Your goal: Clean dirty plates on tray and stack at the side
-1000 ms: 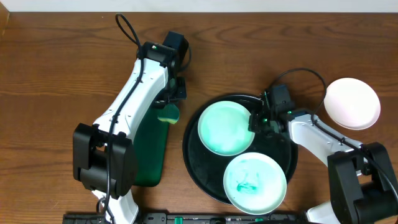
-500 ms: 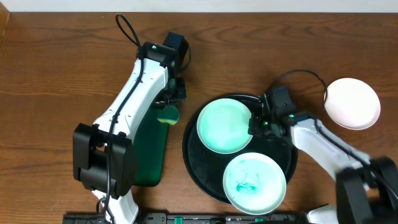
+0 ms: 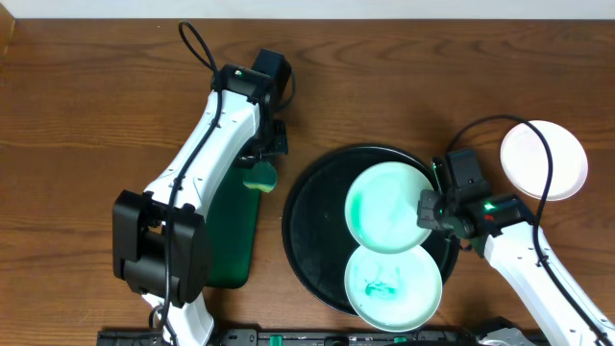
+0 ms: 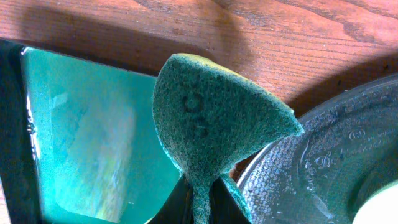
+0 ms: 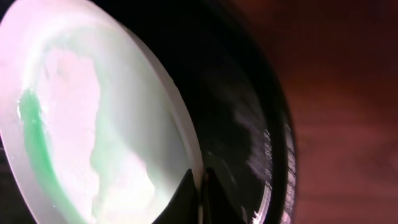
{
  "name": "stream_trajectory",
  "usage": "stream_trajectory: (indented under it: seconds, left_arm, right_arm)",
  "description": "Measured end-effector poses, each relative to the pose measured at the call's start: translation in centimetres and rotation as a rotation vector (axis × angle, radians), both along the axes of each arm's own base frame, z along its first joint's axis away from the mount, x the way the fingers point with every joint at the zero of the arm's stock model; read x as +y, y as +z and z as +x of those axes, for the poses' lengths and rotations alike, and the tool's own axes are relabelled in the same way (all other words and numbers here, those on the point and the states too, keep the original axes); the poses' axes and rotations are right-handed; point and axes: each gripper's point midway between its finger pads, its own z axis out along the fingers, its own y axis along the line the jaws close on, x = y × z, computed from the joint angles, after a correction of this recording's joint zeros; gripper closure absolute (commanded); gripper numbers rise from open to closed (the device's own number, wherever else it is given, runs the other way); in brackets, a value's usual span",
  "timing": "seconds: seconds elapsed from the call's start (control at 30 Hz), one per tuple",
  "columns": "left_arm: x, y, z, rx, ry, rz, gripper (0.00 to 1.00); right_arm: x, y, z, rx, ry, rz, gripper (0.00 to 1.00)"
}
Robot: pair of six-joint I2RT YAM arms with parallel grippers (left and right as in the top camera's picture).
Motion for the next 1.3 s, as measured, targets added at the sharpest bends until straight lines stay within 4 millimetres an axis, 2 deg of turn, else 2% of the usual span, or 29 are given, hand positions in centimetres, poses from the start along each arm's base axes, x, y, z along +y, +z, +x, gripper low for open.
stream_trajectory:
  seconds: [0.1,0.17,0.4,0.53,0.63,0.87,1.07,1.3]
  left_arm:
    - [0.0,0.0,0.0,-0.001,0.000,0.000,0.93]
    - [0.0,0.0,0.0,0.000,0.000,0.000,0.93]
    - [0.0,0.0,0.0,0.000,0.000,0.000,0.93]
    - [0.0,0.0,-0.1,0.004,-0.004,0.001,0.93]
    - [0.0,0.0,-0.1,0.004,-0.005,0.001,0.93]
    - [0.0,0.0,-0.1,0.004,-0.005,0.001,0.93]
    - [0.0,0.0,-0.1,0.004,-0.005,0.001,0.93]
    - [0.0,0.0,-0.1,0.004,-0.005,0.001,0.93]
  right_arm:
    - [-0.4,-0.4,-1.1,0.047,-0.006,-0.015,0.98]
    - [0.1,-0.5,-1.5,0.069,0.004,0.014,0.98]
    - [4.5,0.2,-1.7,0.096,0.053,0.265,0.98]
    - [6.3,0.9,-1.8,0.114,0.036,0.382,0.98]
    - [7.4,1.5,-1.4,0.111,0.018,0.455,0.98]
    - [9.4,3.6,1.0,0.031,-0.023,0.600,0.99]
    - [9.9,4.8,2.8,-0.048,-0.033,0.641,0.98]
    - [8.1,4.5,4.5,-0.153,-0.031,0.514,0.98]
